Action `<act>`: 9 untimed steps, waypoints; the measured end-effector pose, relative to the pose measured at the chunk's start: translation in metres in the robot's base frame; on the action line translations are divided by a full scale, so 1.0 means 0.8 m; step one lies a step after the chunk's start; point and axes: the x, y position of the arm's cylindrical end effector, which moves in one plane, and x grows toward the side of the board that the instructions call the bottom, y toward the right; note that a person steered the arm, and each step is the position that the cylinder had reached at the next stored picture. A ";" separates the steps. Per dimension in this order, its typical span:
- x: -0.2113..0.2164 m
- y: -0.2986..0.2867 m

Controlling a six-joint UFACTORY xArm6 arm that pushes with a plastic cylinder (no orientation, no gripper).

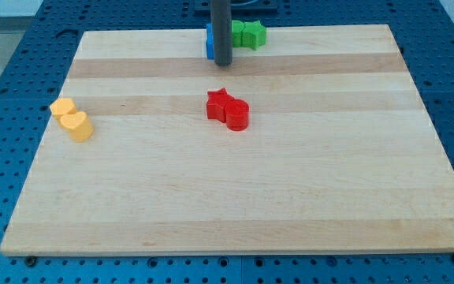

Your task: Push the red star into the green blocks

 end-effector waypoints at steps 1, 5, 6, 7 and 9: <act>0.032 -0.010; 0.163 -0.069; 0.176 -0.024; 0.160 0.044; 0.068 0.097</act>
